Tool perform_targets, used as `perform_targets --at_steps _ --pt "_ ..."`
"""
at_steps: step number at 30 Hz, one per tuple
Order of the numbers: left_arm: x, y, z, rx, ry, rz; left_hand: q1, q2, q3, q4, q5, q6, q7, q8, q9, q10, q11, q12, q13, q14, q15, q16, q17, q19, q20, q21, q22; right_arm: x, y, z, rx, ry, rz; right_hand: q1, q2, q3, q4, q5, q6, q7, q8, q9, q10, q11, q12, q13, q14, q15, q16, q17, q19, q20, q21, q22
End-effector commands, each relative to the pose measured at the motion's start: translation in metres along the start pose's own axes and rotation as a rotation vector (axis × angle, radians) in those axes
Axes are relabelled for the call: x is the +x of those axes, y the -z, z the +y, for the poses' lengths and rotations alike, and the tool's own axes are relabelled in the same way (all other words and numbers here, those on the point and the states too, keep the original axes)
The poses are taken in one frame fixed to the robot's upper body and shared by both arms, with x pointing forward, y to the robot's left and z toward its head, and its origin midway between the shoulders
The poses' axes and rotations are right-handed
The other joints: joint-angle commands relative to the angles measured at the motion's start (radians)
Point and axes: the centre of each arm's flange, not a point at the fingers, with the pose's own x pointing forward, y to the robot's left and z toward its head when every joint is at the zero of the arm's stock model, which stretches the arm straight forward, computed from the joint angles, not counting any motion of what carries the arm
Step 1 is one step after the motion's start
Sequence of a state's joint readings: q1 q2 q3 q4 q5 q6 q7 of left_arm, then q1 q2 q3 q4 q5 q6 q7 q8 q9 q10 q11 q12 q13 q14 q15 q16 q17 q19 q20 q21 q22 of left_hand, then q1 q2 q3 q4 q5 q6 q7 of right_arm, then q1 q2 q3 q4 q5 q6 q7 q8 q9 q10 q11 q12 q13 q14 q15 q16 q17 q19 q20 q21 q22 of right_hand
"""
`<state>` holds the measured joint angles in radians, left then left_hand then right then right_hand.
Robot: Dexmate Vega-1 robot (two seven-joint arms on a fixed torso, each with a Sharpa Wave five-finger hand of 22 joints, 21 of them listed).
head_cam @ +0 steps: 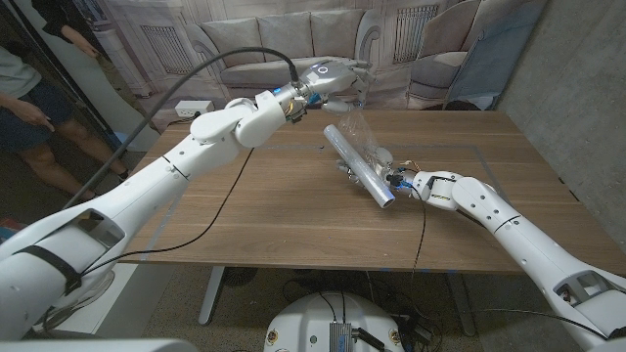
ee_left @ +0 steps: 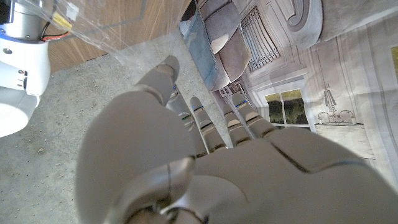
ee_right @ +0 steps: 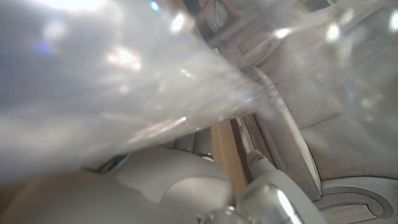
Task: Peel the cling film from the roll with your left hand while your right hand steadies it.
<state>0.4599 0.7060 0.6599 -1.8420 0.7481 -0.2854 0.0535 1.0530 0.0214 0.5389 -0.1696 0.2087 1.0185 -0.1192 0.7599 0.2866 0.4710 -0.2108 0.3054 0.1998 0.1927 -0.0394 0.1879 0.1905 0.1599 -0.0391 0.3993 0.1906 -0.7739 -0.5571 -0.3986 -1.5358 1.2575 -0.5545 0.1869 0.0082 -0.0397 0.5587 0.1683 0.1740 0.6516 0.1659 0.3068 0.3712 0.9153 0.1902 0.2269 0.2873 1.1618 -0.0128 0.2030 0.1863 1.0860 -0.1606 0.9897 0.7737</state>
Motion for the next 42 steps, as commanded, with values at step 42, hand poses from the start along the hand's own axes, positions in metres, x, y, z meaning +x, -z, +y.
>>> perform_targets --at_steps 42 --pt "-0.031 0.001 0.018 0.004 -0.113 0.064 -0.009 -0.028 0.057 0.006 0.061 0.11 0.132 0.03 0.052 0.022 -0.003 -0.012 0.004 0.005 -0.131 0.001 0.004 0.005 -0.004 0.001 0.001 0.003 0.006 -0.004 0.089 0.095 0.006 -0.017 0.056 0.023 0.014 0.003 0.163 0.025 0.018 -0.019 0.174 -0.028 0.046 -0.059 0.15 -0.018 0.025 -0.001 0.079 -0.052 -0.044 -0.039"
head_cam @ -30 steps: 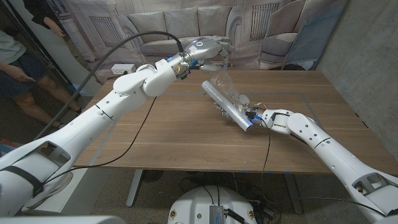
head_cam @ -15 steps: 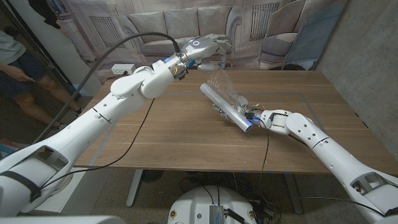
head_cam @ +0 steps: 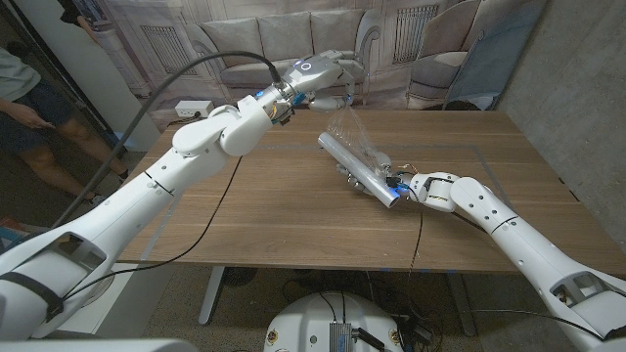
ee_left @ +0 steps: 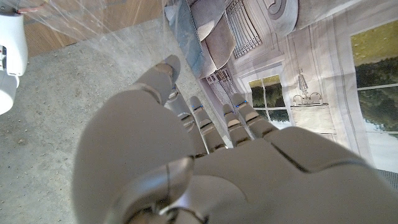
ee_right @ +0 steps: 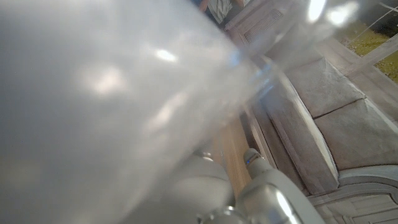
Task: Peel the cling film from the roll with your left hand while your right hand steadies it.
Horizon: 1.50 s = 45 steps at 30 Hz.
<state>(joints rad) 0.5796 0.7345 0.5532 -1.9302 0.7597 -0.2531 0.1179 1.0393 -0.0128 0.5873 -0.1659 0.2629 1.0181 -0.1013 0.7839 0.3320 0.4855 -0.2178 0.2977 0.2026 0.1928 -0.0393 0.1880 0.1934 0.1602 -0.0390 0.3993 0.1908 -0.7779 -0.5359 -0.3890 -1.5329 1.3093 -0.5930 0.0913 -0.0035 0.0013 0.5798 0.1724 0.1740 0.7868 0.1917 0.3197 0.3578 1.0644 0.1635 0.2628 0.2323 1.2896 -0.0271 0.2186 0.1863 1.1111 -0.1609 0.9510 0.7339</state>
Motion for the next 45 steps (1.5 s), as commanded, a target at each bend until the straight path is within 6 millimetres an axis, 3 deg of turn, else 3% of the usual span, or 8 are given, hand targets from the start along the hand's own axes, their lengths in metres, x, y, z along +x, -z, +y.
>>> perform_targets --at_steps 1,15,45 --pt "-0.004 0.002 0.004 -0.002 -0.037 0.008 0.004 0.006 0.01 0.002 0.008 0.111 0.114 0.006 0.007 0.007 0.004 -0.004 0.001 0.004 -0.131 0.001 0.001 0.005 -0.005 0.001 0.001 -0.001 -0.002 -0.002 0.028 0.039 -0.018 -0.007 0.019 0.001 0.012 0.003 0.036 0.002 0.005 -0.009 0.034 -0.004 0.012 -0.006 0.03 -0.006 0.012 -0.001 0.058 -0.052 -0.006 0.0" --pt "-0.005 0.002 0.007 0.01 -0.06 0.012 -0.006 0.0 0.027 0.005 0.023 0.108 0.113 0.016 0.023 0.009 0.004 -0.008 0.001 0.005 -0.131 0.001 0.002 0.004 -0.002 0.002 0.001 0.0 -0.003 -0.006 0.044 0.05 -0.031 -0.01 0.003 -0.019 0.01 0.0 0.011 0.01 -0.027 -0.025 0.015 0.007 -0.004 -0.018 0.022 0.005 0.002 -0.003 0.073 -0.052 -0.014 0.001" --pt "-0.012 0.006 0.013 -0.017 -0.153 0.011 -0.041 -0.018 0.069 0.014 0.097 0.119 0.115 0.061 0.082 0.018 0.005 -0.017 0.003 0.02 -0.128 0.005 0.003 0.005 0.0 0.004 0.001 -0.002 -0.003 -0.006 0.045 0.052 -0.056 -0.012 -0.023 -0.048 0.009 0.0 -0.006 0.013 -0.046 -0.028 0.001 0.018 -0.016 -0.024 0.012 0.008 -0.013 -0.003 0.081 -0.052 -0.018 0.002"
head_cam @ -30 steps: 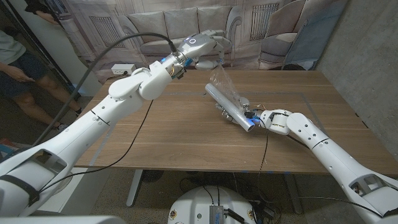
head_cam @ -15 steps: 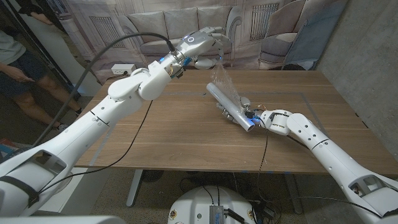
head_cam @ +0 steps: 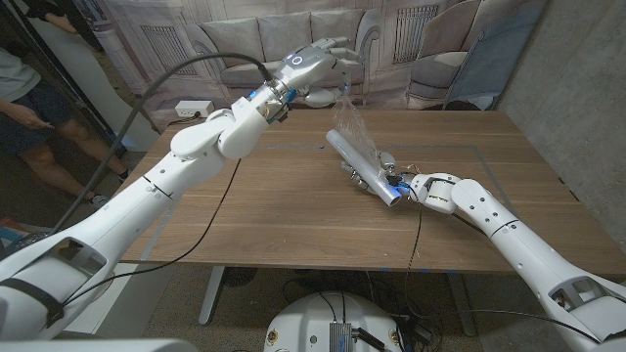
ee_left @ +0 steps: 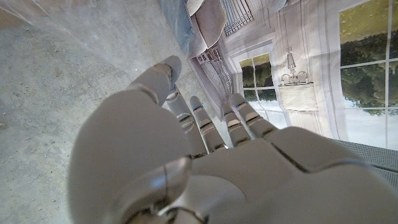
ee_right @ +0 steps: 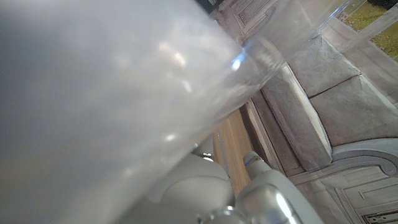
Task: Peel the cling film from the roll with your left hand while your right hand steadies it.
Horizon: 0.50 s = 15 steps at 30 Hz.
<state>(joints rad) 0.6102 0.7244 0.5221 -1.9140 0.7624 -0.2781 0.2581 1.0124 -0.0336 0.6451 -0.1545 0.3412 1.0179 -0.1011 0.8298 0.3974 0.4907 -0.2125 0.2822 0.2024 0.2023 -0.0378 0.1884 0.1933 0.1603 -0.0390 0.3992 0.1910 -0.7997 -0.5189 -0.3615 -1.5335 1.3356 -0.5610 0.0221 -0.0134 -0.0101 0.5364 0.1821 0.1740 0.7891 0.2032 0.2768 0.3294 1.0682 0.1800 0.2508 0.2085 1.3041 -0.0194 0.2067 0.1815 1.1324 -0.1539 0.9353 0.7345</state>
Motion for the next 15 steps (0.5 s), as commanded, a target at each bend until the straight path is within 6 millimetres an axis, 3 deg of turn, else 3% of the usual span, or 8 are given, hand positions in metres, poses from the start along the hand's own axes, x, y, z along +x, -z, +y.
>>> perform_targets --at_steps 1,15 --pt "-0.0041 0.0028 0.0024 -0.016 -0.02 -0.003 -0.014 0.003 0.011 0.003 0.02 0.12 0.114 0.016 0.018 0.013 -0.001 -0.001 0.003 0.01 -0.129 0.005 0.003 0.005 0.0 0.004 0.001 -0.0001 0.0003 0.003 -0.001 -0.003 -0.009 -0.002 -0.012 -0.005 -0.001 0.0 -0.008 0.001 -0.004 0.0 -0.003 0.001 -0.004 -0.001 -0.002 0.0 -0.001 0.002 0.06 -0.059 -0.002 0.002" --pt "-0.0075 0.0074 0.006 -0.028 -0.023 -0.026 -0.035 -0.007 0.03 0.006 0.061 0.112 0.111 0.038 0.053 0.015 -0.001 -0.007 0.004 0.009 -0.129 0.002 0.003 0.005 0.001 0.004 0.001 -0.0054 0.0007 0.0077 -0.01 0.015 -0.026 -0.001 -0.013 -0.012 -0.001 0.001 -0.009 0.002 -0.007 0.0 -0.002 0.004 -0.006 -0.002 -0.002 0.002 -0.004 0.002 0.061 -0.06 -0.004 0.002"
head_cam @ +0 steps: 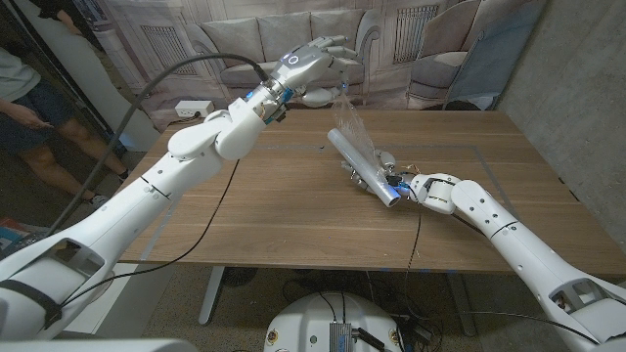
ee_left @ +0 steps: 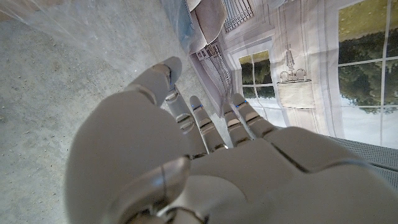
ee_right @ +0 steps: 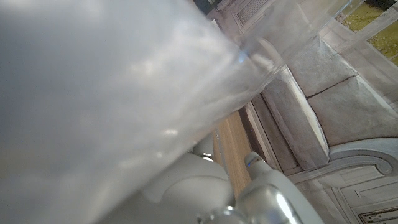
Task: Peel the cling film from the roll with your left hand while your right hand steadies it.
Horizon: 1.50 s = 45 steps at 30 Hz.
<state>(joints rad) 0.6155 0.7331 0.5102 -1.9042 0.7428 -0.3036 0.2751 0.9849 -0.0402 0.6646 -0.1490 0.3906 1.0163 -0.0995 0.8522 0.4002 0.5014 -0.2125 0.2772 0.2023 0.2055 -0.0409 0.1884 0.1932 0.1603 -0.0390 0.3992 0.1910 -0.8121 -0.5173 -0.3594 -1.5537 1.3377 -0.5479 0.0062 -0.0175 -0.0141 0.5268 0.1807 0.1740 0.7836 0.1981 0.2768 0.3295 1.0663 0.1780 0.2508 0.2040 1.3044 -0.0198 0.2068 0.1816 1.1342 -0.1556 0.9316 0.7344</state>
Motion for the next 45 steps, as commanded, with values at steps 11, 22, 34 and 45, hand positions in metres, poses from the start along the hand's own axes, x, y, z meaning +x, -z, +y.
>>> perform_targets --at_steps 11,22,34,45 --pt "-0.012 0.008 0.008 -0.04 -0.017 -0.035 -0.019 -0.006 0.023 0.002 0.036 0.11 0.109 0.03 0.072 0.005 -0.001 -0.005 0.004 0.008 -0.127 0.003 0.003 0.004 0.003 0.004 0.001 -0.01 -0.002 0.007 -0.011 0.042 -0.036 0.004 -0.009 -0.007 0.001 0.002 -0.002 0.007 -0.01 0.0 0.002 0.008 -0.007 0.001 0.001 0.001 -0.005 0.002 0.061 -0.058 -0.001 0.002" --pt "-0.017 0.007 0.01 -0.01 -0.003 -0.036 -0.037 -0.013 0.044 0.003 0.067 0.104 0.092 0.032 0.075 0.012 -0.001 -0.008 0.005 0.018 -0.128 0.005 0.003 0.005 0.008 0.006 0.001 -0.011 -0.002 0.008 -0.011 0.047 -0.044 0.005 -0.008 -0.011 0.0 0.002 -0.001 0.007 -0.012 0.0 0.002 0.008 -0.008 0.0 0.0 0.003 -0.006 0.002 0.062 -0.058 -0.003 0.003" --pt "-0.019 0.008 0.012 -0.01 -0.004 -0.042 -0.046 -0.02 0.057 0.002 0.081 0.105 0.086 0.028 0.064 0.016 -0.001 -0.01 0.005 0.022 -0.125 0.005 0.003 0.001 0.015 0.005 0.001 -0.009 -0.008 0.008 -0.013 0.046 -0.051 0.005 -0.007 -0.015 0.0 0.002 0.0 0.007 -0.015 0.0 0.003 0.01 -0.009 0.0 -0.002 0.006 -0.009 0.002 0.062 -0.058 -0.004 0.003" --pt "-0.019 0.009 0.013 -0.026 0.011 -0.052 -0.053 -0.026 0.069 0.0 0.093 0.106 0.09 0.031 0.065 0.018 -0.001 -0.013 0.005 0.025 -0.125 0.004 0.003 0.0 0.018 0.005 0.001 -0.006 -0.01 0.009 -0.016 0.048 -0.05 0.005 -0.007 -0.018 0.0 0.003 0.0 0.007 -0.017 0.0 0.001 0.01 -0.011 0.0 0.0 0.001 -0.009 0.003 0.062 -0.058 -0.005 0.003"
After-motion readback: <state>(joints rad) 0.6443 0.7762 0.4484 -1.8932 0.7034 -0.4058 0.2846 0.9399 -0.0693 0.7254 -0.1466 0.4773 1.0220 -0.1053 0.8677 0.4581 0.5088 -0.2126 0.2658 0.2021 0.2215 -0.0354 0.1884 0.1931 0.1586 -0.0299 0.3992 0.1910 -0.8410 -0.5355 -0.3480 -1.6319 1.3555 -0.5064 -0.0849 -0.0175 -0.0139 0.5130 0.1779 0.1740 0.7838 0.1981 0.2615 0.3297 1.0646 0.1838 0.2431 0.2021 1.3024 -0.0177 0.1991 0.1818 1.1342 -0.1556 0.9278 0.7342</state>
